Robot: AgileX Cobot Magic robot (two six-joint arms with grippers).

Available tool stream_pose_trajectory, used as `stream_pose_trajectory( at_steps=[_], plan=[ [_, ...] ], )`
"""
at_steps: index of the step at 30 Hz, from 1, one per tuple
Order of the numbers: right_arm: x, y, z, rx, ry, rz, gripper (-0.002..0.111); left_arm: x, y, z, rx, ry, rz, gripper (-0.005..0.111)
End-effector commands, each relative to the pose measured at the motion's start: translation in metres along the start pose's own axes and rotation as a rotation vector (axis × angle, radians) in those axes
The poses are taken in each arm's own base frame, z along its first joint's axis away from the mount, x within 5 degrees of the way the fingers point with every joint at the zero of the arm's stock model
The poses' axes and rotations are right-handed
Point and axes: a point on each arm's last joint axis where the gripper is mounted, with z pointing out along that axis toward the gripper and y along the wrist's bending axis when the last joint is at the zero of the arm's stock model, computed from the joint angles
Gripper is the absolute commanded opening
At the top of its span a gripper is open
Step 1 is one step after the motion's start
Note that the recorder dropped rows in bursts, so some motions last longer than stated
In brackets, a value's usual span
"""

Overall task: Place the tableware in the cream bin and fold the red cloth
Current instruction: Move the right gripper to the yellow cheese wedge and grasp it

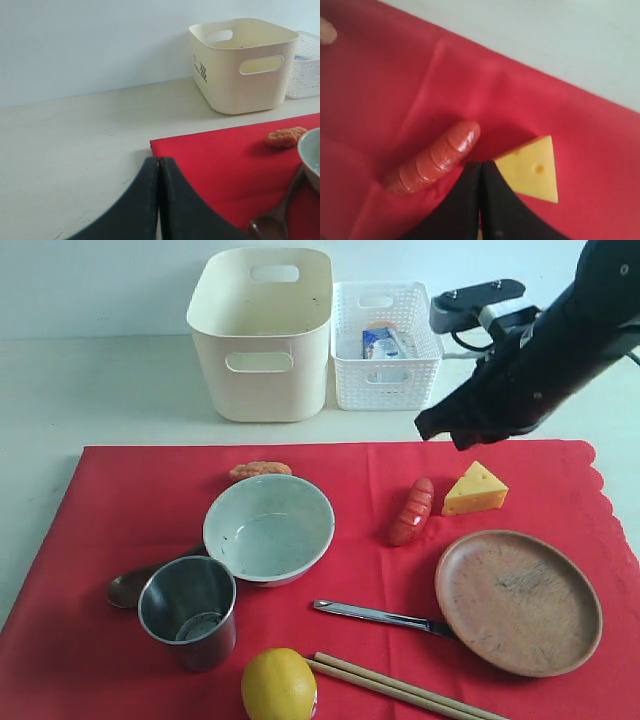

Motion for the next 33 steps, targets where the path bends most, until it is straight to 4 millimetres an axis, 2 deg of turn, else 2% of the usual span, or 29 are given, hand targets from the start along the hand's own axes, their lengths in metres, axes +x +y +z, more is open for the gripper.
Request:
stream_pose_trajectory(
  at_steps=[1, 4, 8, 14, 16, 25, 33],
  plan=[
    [0.013, -0.008, 0.007, 0.075, 0.028, 0.058, 0.007, 0.001, 0.0, 0.0, -0.004, -0.005, 0.001, 0.002],
    [0.017, -0.015, 0.008, 0.148, 0.037, 0.108, 0.02, 0.001, 0.0, 0.0, -0.004, -0.005, 0.001, 0.002],
    [0.016, -0.018, 0.007, 0.179, 0.025, 0.13, 0.044, 0.001, 0.0, 0.0, -0.004, -0.005, 0.001, 0.002],
    [0.015, -0.018, 0.014, 0.176, 0.027, 0.069, 0.071, 0.001, 0.0, 0.0, -0.004, -0.005, 0.001, 0.002],
    [0.016, -0.019, 0.023, 0.174, 0.047, 0.046, 0.075, 0.001, 0.0, 0.0, -0.004, -0.005, 0.001, 0.002],
    [0.02, -0.021, 0.061, 0.159, 0.075, 0.028, 0.075, 0.001, 0.0, 0.0, -0.004, -0.005, 0.001, 0.002],
    [0.022, -0.021, 0.073, 0.151, 0.082, 0.025, 0.074, 0.001, 0.0, 0.0, -0.004, -0.005, 0.001, 0.002]
  ],
)
